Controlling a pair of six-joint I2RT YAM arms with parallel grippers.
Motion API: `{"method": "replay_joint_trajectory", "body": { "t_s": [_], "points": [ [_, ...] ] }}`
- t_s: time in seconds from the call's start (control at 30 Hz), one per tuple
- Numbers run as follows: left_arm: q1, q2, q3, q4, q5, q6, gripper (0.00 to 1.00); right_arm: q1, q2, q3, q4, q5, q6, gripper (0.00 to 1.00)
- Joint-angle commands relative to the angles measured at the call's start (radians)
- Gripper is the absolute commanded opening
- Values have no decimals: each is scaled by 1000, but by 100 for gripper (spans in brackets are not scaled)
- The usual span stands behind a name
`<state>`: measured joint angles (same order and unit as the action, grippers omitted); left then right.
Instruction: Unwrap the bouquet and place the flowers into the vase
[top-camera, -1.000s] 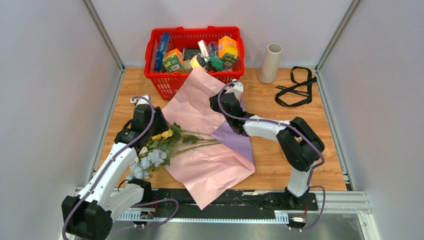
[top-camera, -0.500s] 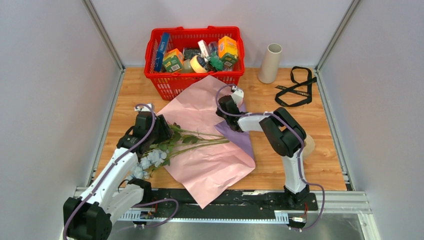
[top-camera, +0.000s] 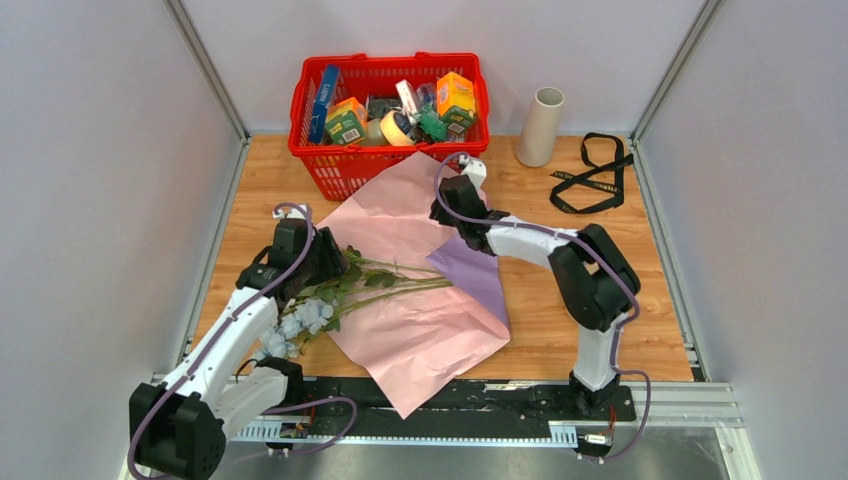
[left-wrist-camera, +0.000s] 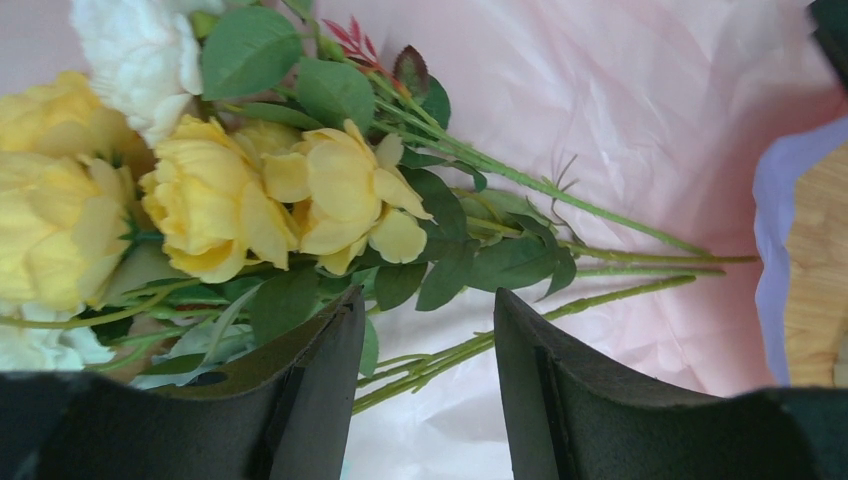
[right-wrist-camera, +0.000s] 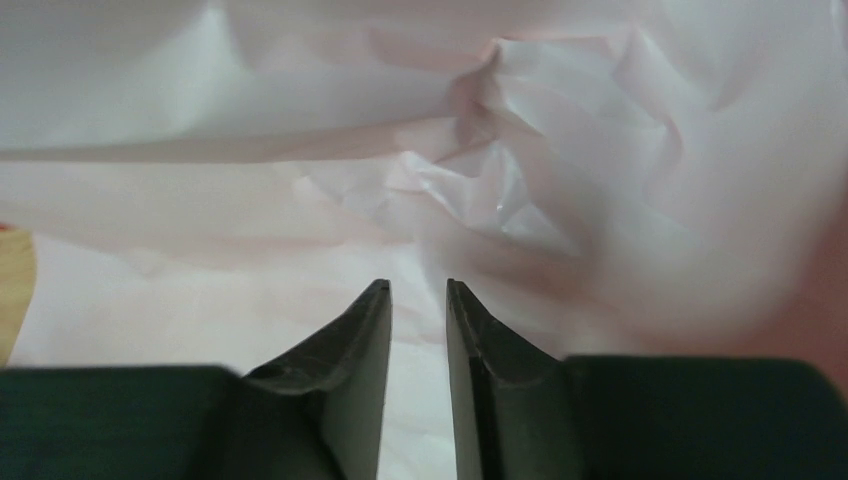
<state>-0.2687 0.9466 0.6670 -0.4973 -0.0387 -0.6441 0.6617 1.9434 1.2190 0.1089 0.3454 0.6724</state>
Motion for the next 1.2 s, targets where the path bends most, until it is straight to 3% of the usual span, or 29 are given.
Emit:
{"method": "replay_joint_trajectory", "body": {
  "t_s": [0.0,0.13,0.43,0.63,0.9,1.17],
  "points": [
    [2,63,54,63,132,20,59,1,-226,4,-49,-127,-175,44],
    [2,90,88,52,126,40,59,22,-305,-30,-95,-223,-299,60],
    [2,-34,79,-9,100,95,61,289,-402,-139,-199,102,-556,100],
    [0,-141,101,-93,82,109,66,403,-322,-127,-291,345,-599,100],
    [2,-203,163,-214,-91,185,67,409,-265,-173,-314,484,-600,100],
    [0,-218,143,-208,-93,176,67,383,-273,-182,-435,693,-527,98]
  ]
}}
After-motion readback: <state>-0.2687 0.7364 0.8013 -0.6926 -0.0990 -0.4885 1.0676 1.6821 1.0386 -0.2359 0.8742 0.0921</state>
